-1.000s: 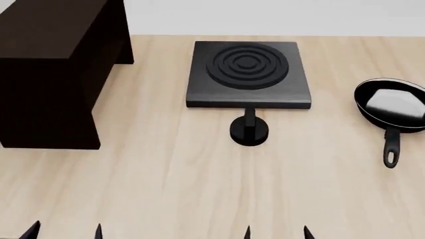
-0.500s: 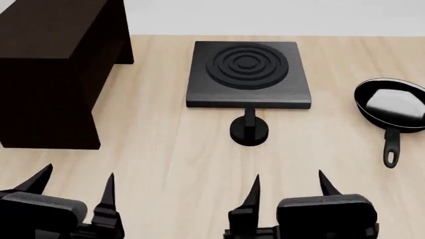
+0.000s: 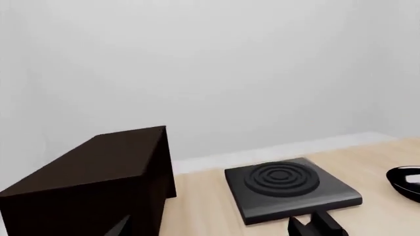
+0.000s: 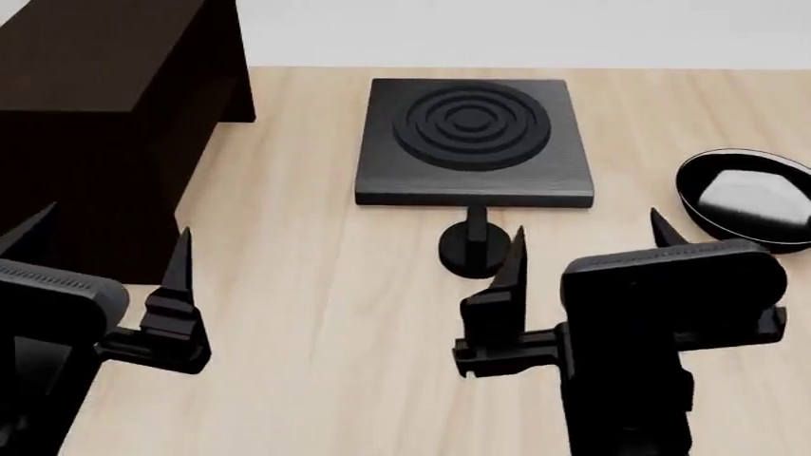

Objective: Put the frying pan under the cabinet shelf.

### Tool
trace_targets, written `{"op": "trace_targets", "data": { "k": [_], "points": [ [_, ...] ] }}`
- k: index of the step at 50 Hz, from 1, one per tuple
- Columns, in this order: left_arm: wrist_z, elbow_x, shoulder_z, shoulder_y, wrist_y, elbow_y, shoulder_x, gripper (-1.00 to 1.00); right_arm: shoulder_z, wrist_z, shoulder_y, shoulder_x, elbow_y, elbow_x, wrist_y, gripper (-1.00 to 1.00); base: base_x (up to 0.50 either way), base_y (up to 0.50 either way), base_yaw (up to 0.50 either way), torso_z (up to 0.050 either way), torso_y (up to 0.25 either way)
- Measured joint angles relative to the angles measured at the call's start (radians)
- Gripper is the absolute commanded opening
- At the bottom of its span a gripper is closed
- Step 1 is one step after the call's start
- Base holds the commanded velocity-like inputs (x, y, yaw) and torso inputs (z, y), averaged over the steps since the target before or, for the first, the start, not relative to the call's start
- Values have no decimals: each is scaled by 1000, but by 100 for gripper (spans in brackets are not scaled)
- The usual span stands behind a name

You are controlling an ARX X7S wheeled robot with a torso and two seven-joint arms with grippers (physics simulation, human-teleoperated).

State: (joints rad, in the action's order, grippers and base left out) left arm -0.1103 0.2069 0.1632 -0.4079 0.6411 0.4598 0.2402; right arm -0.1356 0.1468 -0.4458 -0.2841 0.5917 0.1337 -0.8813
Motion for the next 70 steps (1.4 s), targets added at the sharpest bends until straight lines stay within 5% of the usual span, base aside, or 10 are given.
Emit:
{"op": "trace_targets", "data": {
  "k": [36, 70],
  "points": [
    [3, 75, -13, -243, 234, 55, 13, 100, -54, -28, -265, -45, 24, 12, -189, 100, 0, 0, 0, 0, 0],
    [-15, 96, 14, -279, 295, 118, 23, 100, -111, -16, -318, -78, 42, -12, -190, 100, 493, -2, 0, 0, 0]
  ]
}}
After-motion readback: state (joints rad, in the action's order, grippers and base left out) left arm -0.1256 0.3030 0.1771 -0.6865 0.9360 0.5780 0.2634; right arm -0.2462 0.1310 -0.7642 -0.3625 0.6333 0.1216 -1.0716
